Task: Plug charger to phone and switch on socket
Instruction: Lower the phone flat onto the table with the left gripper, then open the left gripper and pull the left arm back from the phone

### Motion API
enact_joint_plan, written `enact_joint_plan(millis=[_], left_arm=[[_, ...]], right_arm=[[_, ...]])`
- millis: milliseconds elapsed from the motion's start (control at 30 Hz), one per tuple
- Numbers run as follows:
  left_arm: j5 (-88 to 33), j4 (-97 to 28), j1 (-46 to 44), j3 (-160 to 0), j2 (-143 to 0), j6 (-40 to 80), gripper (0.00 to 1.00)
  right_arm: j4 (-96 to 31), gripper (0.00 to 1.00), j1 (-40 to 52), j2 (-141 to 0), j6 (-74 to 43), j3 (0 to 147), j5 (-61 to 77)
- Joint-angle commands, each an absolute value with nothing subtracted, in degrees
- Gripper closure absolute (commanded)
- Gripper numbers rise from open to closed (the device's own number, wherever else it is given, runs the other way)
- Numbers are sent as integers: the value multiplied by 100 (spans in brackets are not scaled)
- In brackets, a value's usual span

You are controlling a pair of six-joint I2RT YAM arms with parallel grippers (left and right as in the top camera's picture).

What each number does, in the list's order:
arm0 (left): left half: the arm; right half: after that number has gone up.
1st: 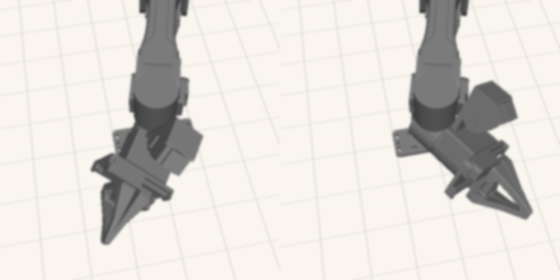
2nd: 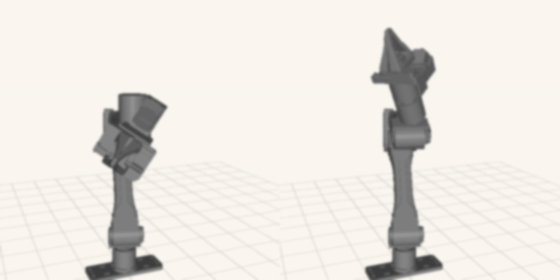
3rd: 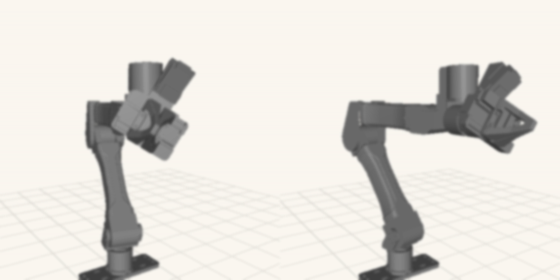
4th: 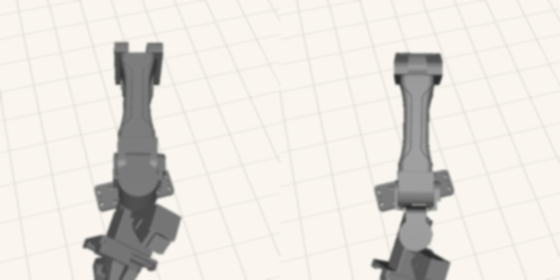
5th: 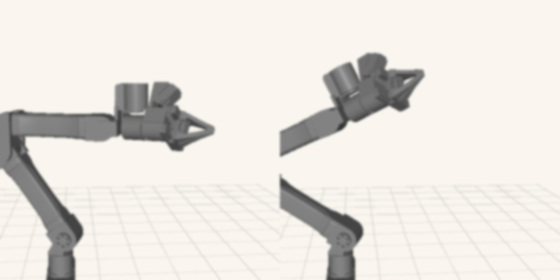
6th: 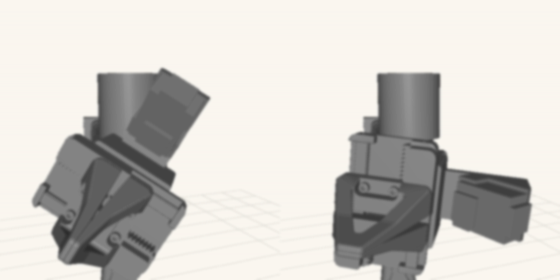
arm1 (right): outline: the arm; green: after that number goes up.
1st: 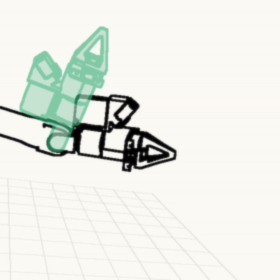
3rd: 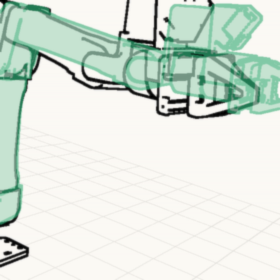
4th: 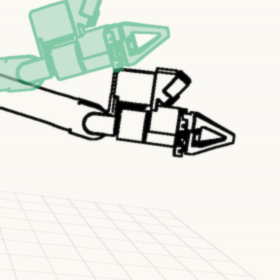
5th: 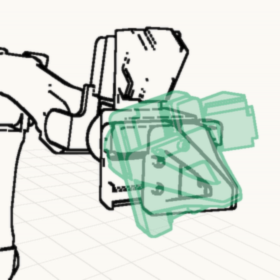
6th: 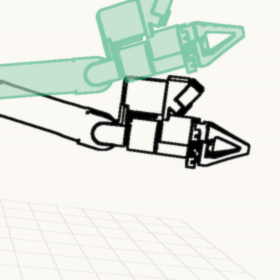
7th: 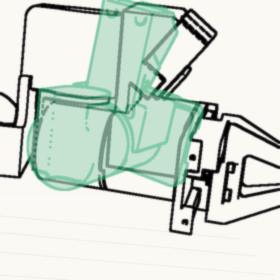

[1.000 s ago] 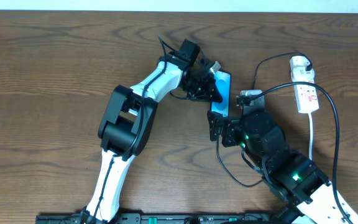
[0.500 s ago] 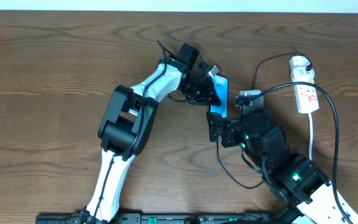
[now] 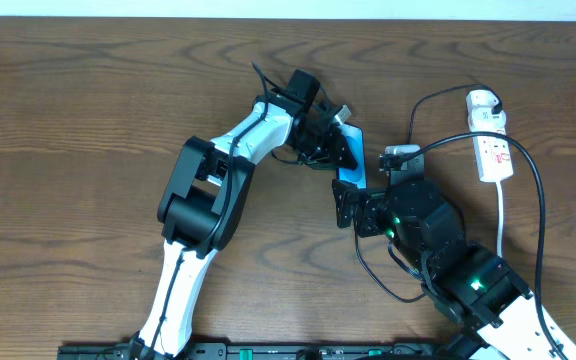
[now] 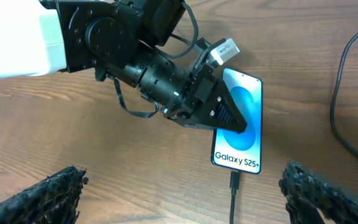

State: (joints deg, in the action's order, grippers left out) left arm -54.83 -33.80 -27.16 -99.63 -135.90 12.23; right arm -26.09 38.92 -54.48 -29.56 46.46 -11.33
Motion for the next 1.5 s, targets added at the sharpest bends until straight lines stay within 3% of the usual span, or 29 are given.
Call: enact_joint_plan(millis=[0, 233, 467, 933, 1000, 1200, 1233, 1267, 1467], left_arm=[[-5310, -3376, -2696, -9948, -13681, 1170, 66], [-5280, -3378, -2696, -9948, -13681, 1170, 55], [-5234, -3380, -2696, -9948, -13681, 1170, 36], [-3664, -4010, -2696, -9948, -13681, 1170, 34], [-3494, -4027, -2696, -9948, -13681, 1168, 23], [-2856, -4032, -2696, -9948, -13681, 1168, 20], [-2711, -4051, -2696, -9948, -13681, 1168, 12], [-2574, -4071, -2694, -9948, -13681, 1168, 10], [-1796, -4178, -2486, -9950, -13646, 1166, 9]], right_arm=[[-2617, 1, 3857, -5446, -3020, 4707, -1142], [-2617, 1, 3857, -5446, -3020, 4707, -1142], [-2622, 1, 3857, -5446, -3020, 4707, -1142], [-2639, 1, 3857, -5688, -3022, 4707, -1129], [-2641, 1, 3857, -5736, -3022, 4707, -1116], [-2641, 1, 3857, -5804, -3022, 4707, -1114], [-2644, 1, 3857, -5806, -3022, 4707, -1116], [-2641, 1, 3857, -5806, -3022, 4707, -1114], [-2849, 1, 3857, -5808, -3020, 4707, -1118]])
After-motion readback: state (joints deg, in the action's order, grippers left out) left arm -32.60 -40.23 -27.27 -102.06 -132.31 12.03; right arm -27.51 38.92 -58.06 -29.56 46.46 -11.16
